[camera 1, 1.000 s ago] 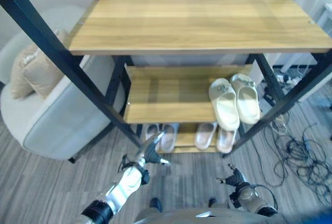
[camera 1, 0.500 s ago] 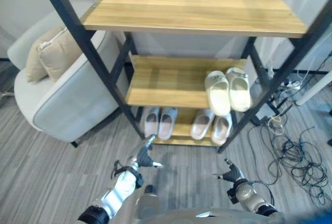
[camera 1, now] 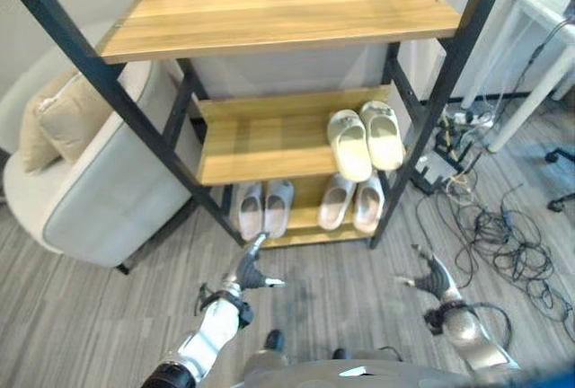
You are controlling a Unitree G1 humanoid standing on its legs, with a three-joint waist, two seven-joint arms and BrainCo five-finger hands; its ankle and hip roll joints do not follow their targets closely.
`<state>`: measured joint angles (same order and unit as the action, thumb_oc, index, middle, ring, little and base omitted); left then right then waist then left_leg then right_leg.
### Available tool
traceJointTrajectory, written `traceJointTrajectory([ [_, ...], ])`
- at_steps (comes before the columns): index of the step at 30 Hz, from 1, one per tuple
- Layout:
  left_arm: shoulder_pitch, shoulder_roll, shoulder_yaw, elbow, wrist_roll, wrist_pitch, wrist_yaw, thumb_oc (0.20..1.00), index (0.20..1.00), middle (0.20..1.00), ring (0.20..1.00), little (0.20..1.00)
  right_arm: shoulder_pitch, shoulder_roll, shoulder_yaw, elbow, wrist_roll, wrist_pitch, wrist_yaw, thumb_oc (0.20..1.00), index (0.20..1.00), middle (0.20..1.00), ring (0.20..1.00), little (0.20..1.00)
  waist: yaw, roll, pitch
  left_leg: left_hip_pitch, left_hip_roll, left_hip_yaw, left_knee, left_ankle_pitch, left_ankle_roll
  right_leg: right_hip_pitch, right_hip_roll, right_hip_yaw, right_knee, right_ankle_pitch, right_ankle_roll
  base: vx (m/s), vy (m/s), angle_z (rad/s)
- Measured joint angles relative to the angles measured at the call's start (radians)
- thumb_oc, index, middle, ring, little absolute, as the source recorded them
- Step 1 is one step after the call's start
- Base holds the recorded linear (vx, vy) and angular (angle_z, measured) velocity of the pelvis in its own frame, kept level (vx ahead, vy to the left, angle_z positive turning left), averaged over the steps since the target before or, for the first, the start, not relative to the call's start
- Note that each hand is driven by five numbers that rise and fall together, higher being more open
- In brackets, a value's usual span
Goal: Arrange the slippers neatly on the shoe rack.
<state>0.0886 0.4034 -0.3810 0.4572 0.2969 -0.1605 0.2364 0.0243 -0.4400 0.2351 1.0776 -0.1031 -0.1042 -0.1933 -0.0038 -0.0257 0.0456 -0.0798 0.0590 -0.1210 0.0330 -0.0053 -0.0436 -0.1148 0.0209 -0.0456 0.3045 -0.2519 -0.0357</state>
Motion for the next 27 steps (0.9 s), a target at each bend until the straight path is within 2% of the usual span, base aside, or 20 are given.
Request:
traceJointTrajectory([
  [1, 0.054, 0.049, 0.029, -0.086, -0.002, -0.003, -0.001, 1.0, 1.0, 1.0, 1.0, 1.0, 0.054, -0.025, -0.001, -0.132, 0.022, 0.015, -0.002, 1.0, 1.0, 1.0, 1.0, 1.0, -0.011, -0.027, 0.01, 0.0, -0.011, 0.018, 0.001, -0.01, 0.012, -0.021, -0.018, 0.012, 0.019, -0.013, 0.014, 0.07, 0.085, -0.28],
  [3, 0.069, 0.075, 0.021, -0.074, -0.001, -0.002, -0.016, 1.0, 1.0, 1.0, 1.0, 1.0, 0.09, -0.02, 0.0, -0.191, 0.022, -0.015, 0.001, 1.0, 1.0, 1.0, 1.0, 1.0, -0.021, -0.047, 0.006, 0.014, -0.021, 0.032, 0.0, -0.01, 0.012, -0.01, -0.032, 0.019, 0.019, -0.018, 0.02, 0.07, 0.06, -0.19],
  [4, 0.066, 0.076, 0.017, -0.054, 0.0, 0.0, -0.031, 1.0, 1.0, 1.0, 1.0, 1.0, 0.093, 0.015, 0.013, -0.198, 0.022, -0.015, 0.019, 1.0, 1.0, 1.0, 1.0, 1.0, -0.02, -0.057, 0.001, 0.034, -0.034, 0.043, 0.002, -0.021, 0.021, 0.005, -0.045, 0.029, 0.022, -0.028, 0.031, 0.07, 0.057, -0.11],
  [6, 0.055, 0.07, 0.015, -0.051, 0.0, -0.001, -0.04, 1.0, 1.0, 1.0, 1.0, 1.0, 0.124, 0.029, 0.01, -0.307, 0.024, -0.022, 0.05, 1.0, 1.0, 1.0, 1.0, 1.0, -0.016, -0.053, 0.0, 0.045, -0.05, 0.048, 0.005, -0.029, 0.031, 0.015, -0.062, 0.033, 0.03, -0.037, 0.039, 0.07, 0.049, -0.04],
  [8, 0.021, 0.075, 0.006, -0.046, 0.003, -0.001, -0.049, 1.0, 1.0, 1.0, 1.0, 1.0, 0.069, 0.054, 0.012, -0.168, 0.036, -0.064, 0.066, 1.0, 1.0, 1.0, 1.0, 1.0, -0.013, -0.054, -0.002, 0.057, -0.059, 0.053, 0.003, -0.033, 0.037, 0.029, -0.071, 0.037, 0.021, -0.038, 0.047, 0.05, 0.058, 0.0],
  [10, 0.003, 0.064, 0.006, -0.042, 0.006, -0.004, -0.056, 1.0, 1.0, 1.0, 1.0, 1.0, -0.027, 0.097, -0.002, 0.054, 0.077, -0.033, 0.066, 1.0, 1.0, 1.0, 1.0, 1.0, -0.003, -0.041, -0.012, 0.064, -0.069, 0.052, 0.004, -0.038, 0.045, 0.04, -0.08, 0.037, 0.018, -0.043, 0.059, 0.04, 0.065, 0.04],
  [15, 0.018, 0.045, -0.018, -0.039, 0.007, -0.003, -0.067, 1.0, 1.0, 1.0, 1.0, 1.0, -0.013, 0.101, -0.002, 0.016, 0.091, -0.03, 0.066, 1.0, 1.0, 1.0, 1.0, 1.0, -0.002, 0.007, -0.005, 0.064, -0.073, 0.044, 0.004, -0.041, 0.049, 0.056, -0.083, 0.034, -0.01, -0.037, 0.059, 0.02, 0.022, 0.05],
  [27, 0.023, 0.044, -0.021, -0.04, 0.008, -0.003, -0.085, 1.0, 1.0, 1.0, 1.0, 1.0, -0.029, 0.062, 0.065, -0.155, 0.039, -0.02, 0.062, 1.0, 1.0, 1.0, 1.0, 1.0, 0.02, -0.01, 0.003, 0.063, -0.05, 0.027, 0.003, -0.041, 0.049, 0.103, -0.057, 0.003, -0.081, -0.022, 0.048, 0.01, 0.005, 0.05],
])
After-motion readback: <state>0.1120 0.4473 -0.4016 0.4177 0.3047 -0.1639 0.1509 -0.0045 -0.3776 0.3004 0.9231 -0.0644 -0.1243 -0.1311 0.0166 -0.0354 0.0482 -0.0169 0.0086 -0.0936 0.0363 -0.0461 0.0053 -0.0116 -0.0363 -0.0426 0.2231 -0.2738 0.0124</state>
